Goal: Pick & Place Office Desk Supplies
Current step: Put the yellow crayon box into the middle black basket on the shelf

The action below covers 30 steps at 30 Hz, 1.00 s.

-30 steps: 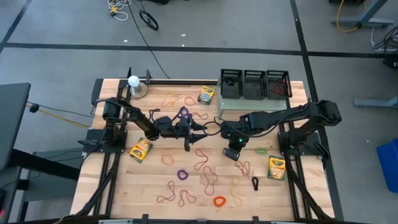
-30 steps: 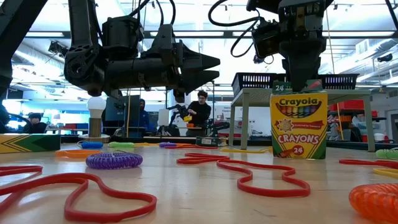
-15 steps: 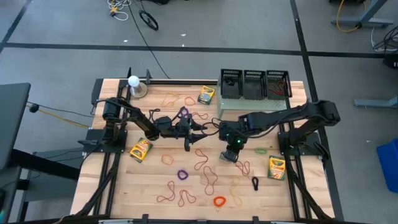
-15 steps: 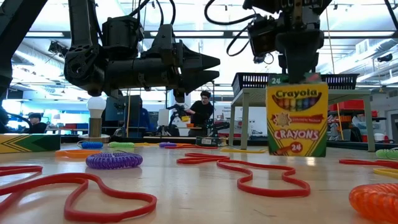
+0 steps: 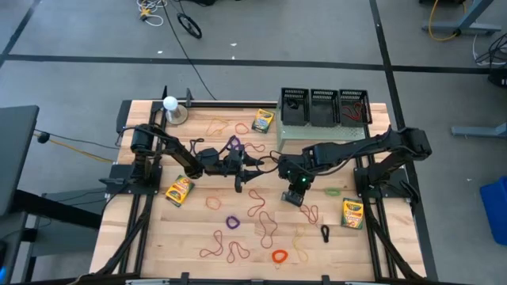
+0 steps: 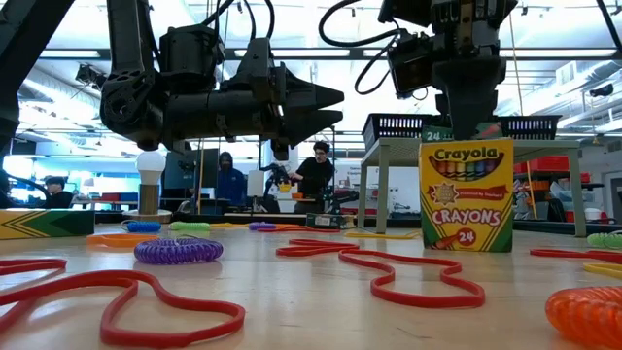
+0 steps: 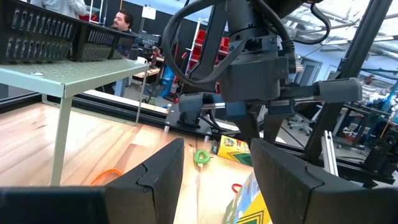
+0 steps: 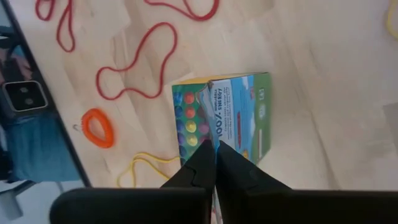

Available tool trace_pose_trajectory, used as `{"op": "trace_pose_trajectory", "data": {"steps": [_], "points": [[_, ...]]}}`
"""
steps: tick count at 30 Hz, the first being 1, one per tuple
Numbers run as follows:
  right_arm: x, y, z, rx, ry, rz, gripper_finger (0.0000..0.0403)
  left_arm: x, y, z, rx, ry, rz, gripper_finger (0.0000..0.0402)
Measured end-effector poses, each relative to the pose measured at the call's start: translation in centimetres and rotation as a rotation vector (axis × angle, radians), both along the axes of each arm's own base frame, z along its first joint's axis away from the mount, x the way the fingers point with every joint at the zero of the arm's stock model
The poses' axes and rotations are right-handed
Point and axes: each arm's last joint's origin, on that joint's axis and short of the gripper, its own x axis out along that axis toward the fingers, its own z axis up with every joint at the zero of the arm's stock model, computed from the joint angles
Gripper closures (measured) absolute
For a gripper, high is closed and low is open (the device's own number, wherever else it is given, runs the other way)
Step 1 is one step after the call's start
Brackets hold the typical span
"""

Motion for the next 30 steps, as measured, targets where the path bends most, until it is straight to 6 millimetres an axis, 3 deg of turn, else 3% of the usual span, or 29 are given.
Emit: {"op": "trace_pose_trajectory", "data": {"steps": [14,30], "points": [[-0.02,-0.16,-0.1,-0.057,0.001,-0.011,0.0346,0.0,0.0,0.0,0.0,0.0,0.0,0.0207],[-0.08,-0.18,-0.14,-0.063,0.007,-0.017,0.0241,0.0,0.0,0.0,0.0,0.0,0.0,0.0207]]}}
